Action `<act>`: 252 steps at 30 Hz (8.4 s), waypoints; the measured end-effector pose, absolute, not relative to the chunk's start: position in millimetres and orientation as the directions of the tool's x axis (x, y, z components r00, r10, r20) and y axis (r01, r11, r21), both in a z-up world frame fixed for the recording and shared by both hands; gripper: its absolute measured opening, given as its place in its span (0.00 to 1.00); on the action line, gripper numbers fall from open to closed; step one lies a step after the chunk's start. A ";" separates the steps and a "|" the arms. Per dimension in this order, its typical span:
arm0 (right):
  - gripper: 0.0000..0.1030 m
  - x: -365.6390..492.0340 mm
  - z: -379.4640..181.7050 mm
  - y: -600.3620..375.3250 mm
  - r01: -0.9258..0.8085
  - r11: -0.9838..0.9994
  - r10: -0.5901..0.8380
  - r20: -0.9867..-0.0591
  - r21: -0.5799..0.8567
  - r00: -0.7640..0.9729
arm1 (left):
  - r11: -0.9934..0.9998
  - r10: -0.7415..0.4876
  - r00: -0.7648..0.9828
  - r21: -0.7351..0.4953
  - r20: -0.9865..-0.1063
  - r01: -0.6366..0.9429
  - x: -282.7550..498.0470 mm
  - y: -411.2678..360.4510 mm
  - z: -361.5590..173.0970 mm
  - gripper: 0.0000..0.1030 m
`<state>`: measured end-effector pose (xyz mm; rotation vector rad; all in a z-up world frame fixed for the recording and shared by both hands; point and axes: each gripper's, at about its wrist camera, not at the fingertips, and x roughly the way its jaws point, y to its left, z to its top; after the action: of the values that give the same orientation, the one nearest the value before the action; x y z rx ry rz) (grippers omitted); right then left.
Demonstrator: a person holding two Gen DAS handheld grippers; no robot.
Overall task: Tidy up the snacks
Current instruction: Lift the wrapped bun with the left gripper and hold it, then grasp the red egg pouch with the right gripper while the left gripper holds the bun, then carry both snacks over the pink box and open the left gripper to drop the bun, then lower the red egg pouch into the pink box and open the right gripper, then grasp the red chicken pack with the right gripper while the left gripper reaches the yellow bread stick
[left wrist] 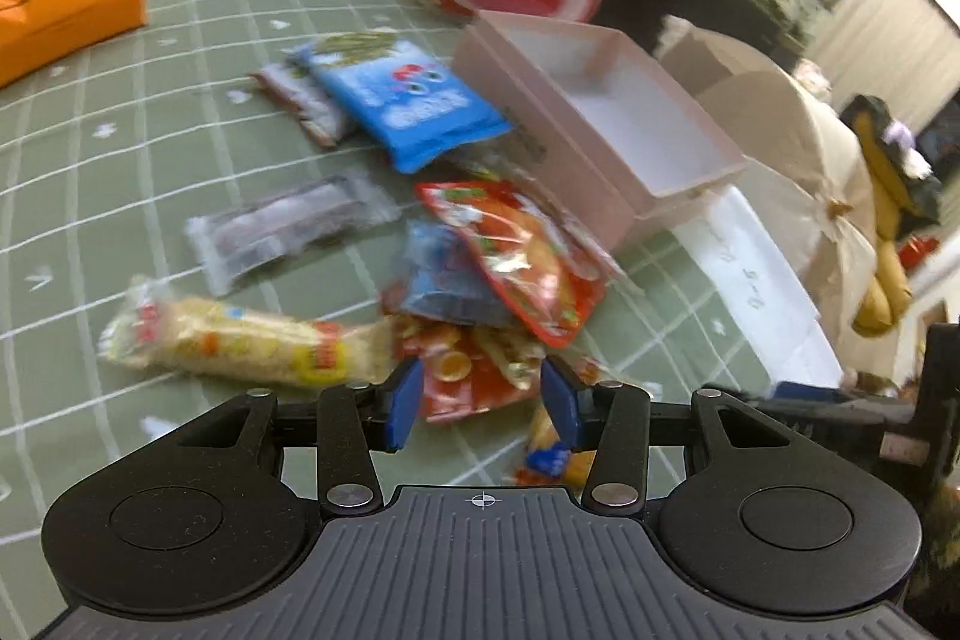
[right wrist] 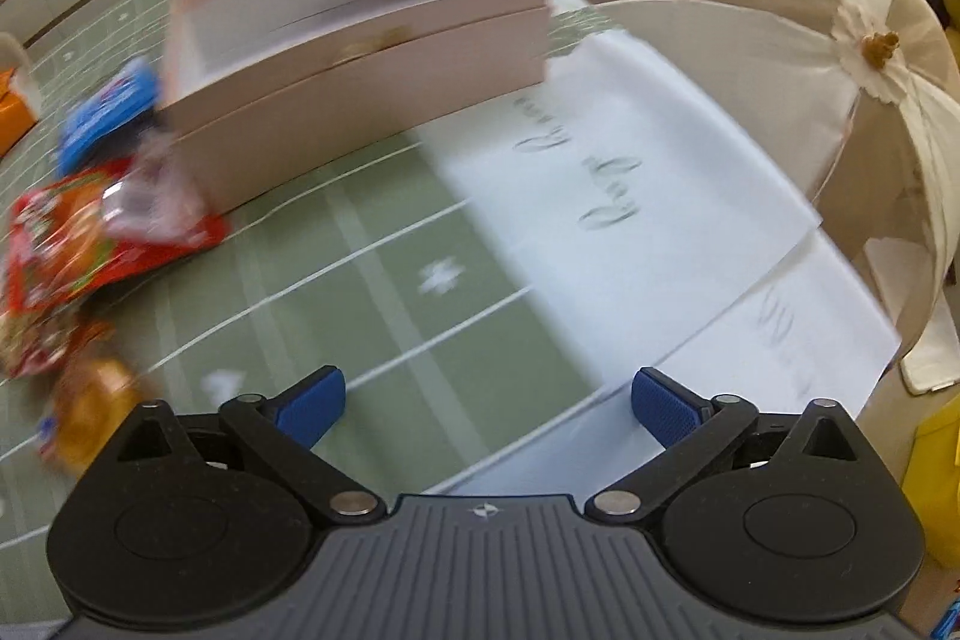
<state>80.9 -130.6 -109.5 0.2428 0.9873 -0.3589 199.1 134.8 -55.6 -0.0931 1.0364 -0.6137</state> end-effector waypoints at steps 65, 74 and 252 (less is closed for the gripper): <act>0.49 196.8 -84.7 27.6 -0.223 0.964 0.240 -0.832 0.144 0.500 | 0.937 -0.348 0.385 -0.300 -0.855 0.180 129.4 189.4 -70.2 0.49; 0.09 150.2 -86.8 -39.6 -0.122 0.991 0.102 -0.882 0.051 0.460 | 0.911 -0.400 0.372 -0.319 -0.837 0.263 144.9 160.4 -68.8 0.49; 0.51 139.5 -90.3 -109.0 -0.482 0.874 0.236 -0.821 -0.054 0.520 | 0.934 -0.183 0.517 -0.312 -0.837 -0.175 83.8 121.7 -43.3 0.35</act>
<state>139.5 -109.0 -90.3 -0.2912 0.9295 0.4377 83.8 121.7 -43.3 -0.3824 1.0349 -0.0049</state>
